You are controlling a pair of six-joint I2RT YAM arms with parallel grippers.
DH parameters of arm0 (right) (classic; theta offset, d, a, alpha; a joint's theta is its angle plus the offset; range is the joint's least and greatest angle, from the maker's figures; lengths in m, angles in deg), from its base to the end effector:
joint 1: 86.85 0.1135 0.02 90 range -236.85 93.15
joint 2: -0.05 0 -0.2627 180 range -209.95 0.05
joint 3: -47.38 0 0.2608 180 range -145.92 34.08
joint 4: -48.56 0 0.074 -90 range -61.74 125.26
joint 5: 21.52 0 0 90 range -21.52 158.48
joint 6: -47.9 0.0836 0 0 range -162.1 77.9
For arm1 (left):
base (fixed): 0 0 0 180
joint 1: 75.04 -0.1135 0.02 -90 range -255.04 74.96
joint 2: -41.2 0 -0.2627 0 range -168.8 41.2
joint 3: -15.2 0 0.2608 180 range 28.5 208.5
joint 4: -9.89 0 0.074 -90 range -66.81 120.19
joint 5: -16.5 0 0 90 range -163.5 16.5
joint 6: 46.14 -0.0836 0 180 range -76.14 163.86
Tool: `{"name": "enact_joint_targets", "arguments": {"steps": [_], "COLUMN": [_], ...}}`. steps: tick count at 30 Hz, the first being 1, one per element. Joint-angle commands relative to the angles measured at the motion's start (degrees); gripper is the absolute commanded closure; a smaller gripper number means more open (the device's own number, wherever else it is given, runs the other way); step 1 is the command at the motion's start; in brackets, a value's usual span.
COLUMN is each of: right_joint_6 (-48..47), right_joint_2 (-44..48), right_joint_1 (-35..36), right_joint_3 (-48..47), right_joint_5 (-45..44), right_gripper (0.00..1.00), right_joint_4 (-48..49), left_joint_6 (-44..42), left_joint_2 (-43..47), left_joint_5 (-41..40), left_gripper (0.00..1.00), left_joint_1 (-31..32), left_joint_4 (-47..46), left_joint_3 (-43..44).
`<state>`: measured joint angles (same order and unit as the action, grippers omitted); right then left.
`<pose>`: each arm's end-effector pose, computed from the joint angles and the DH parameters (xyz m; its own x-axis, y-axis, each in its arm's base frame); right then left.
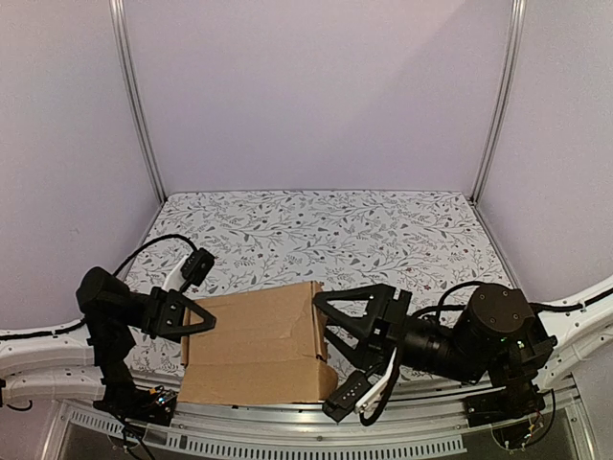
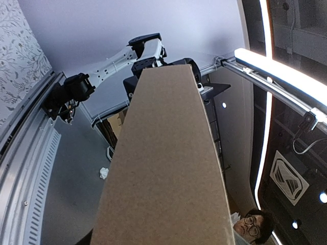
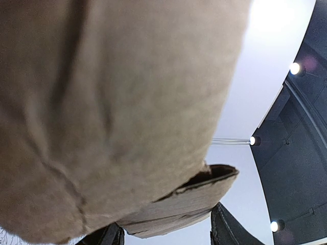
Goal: Fold the paper box
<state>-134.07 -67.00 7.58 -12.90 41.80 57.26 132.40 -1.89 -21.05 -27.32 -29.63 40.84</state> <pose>0.0123 0.3271 0.3297 0.9251 -0.3793 0.0192 0.0292 0.0206 -0.9994 0.0806 -0.1872 0.2617 -0.9385 0.1265 -0.3214 0.2768 -0.2813 -0.9188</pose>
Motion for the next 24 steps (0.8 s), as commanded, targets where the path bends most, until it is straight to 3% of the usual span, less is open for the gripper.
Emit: {"name": "enact_joint_targets", "arguments": {"steps": [1,15,21,24], "right_joint_6": [1.3,3.7,3.3,2.6], "right_joint_2": [-3.0,-7.5,-6.8,-5.0], "right_joint_1": [0.1,0.2,0.2,0.1], "right_joint_3": [-1.0,-2.5,-2.3,-1.8], "right_joint_5": [1.8,4.1,2.9,1.7], "right_gripper": [0.47,0.65,0.39,0.30], "right_joint_4": [0.2,-2.0,-0.2,0.6], "left_joint_6": [-1.0,-1.1,-0.7,-0.8], "left_joint_2": [-0.3,-1.2,-2.5,-2.2], "left_joint_5": [0.7,1.1,1.8,1.7], "left_gripper": [1.00,1.00,1.00,1.00], "left_joint_1": [-0.4,-0.4,-0.4,-0.5], "left_joint_4": [0.1,-1.6,-3.0,-2.5], "left_joint_3": [1.3,2.3,2.0,1.9]}}
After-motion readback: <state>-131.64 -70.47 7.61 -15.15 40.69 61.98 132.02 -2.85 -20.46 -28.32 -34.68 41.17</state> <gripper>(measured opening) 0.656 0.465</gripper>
